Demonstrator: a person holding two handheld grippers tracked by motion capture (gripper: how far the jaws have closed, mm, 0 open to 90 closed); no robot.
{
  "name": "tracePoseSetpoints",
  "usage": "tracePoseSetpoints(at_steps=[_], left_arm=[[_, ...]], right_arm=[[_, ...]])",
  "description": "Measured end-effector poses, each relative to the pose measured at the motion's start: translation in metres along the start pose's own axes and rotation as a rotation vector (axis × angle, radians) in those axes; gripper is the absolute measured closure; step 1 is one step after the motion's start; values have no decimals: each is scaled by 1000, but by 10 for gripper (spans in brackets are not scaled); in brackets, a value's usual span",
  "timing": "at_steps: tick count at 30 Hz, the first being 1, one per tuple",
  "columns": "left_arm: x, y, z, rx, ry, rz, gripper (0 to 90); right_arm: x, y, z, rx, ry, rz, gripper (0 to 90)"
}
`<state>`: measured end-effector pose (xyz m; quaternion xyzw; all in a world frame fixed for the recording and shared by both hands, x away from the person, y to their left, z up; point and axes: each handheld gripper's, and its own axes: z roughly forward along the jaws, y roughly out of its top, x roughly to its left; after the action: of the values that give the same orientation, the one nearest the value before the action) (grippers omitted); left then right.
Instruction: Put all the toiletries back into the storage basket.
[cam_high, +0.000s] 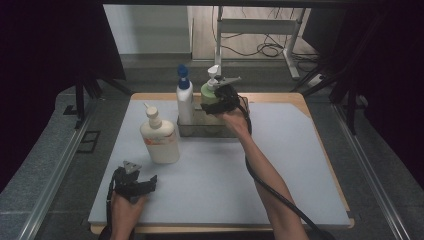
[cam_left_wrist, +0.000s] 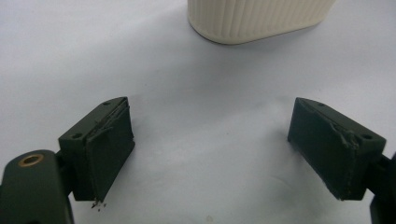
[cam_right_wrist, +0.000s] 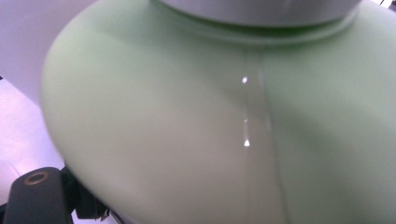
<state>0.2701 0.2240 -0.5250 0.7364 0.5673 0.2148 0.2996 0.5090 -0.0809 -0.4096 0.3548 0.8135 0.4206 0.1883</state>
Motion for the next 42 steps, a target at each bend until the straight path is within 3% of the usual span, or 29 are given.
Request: tracePoseSetpoints(at_steps=[21, 26, 37, 42], left_arm=[[0, 0, 0, 1, 1, 0, 137], [0, 0, 0, 1, 1, 0, 137], [0, 0, 0, 1, 1, 0, 137], [0, 0, 0, 0, 1, 0, 137]], right_arm=[[4, -14, 3, 19, 38, -8, 119], [6, -11, 2, 49, 37, -20, 115], [3, -10, 3, 36, 53, -19, 106], [1, -7, -3, 9, 70, -13, 34]])
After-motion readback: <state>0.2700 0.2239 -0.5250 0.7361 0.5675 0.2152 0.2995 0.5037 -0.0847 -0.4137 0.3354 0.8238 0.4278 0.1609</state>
